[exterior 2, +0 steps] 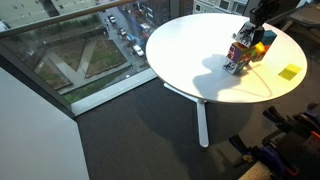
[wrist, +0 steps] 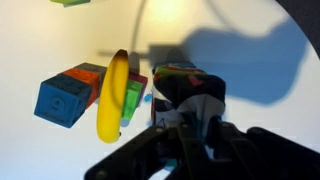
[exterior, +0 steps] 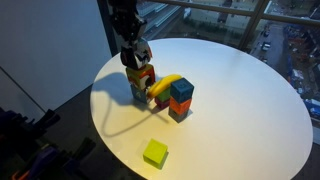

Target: Put the black and white cube on the top of the block stack

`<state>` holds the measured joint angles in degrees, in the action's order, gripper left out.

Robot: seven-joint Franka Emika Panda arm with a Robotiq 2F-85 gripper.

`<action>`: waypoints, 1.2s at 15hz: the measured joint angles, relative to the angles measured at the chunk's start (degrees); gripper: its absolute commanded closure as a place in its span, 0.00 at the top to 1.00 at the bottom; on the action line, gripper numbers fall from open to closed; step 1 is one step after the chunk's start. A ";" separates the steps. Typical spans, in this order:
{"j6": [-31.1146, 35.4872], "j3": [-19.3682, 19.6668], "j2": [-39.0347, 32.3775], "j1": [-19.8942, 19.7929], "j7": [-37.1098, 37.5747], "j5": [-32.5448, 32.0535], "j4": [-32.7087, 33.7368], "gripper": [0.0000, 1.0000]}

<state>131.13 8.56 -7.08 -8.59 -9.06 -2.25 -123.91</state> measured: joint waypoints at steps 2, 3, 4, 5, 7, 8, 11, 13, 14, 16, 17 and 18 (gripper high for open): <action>-0.33 0.00 -0.35 0.00 0.00 0.00 0.19 0.07; -0.46 0.00 -0.50 0.00 0.00 0.00 0.28 0.07; -0.53 0.00 -0.65 0.00 0.00 0.00 0.36 0.07; -0.58 0.00 -0.80 0.00 0.00 0.00 0.43 0.07; -0.60 0.00 -1.05 0.00 0.00 0.00 0.59 0.09; -0.61 0.00 -1.18 0.00 0.00 0.00 0.70 0.09; -0.61 0.00 -1.63 -0.01 0.00 0.00 0.99 0.09; -0.61 0.00 -1.71 -0.02 0.00 0.00 1.01 0.11; -0.61 0.00 -1.74 -0.02 0.00 0.00 1.01 0.11; -0.61 0.00 -1.81 -0.05 0.00 0.00 1.02 0.14; -0.61 0.00 -1.86 -0.08 0.00 0.00 1.02 0.17; -0.61 0.00 -1.92 -0.11 0.00 0.00 1.02 0.38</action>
<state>130.52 8.56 -9.00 -8.71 -9.06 -2.25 -122.90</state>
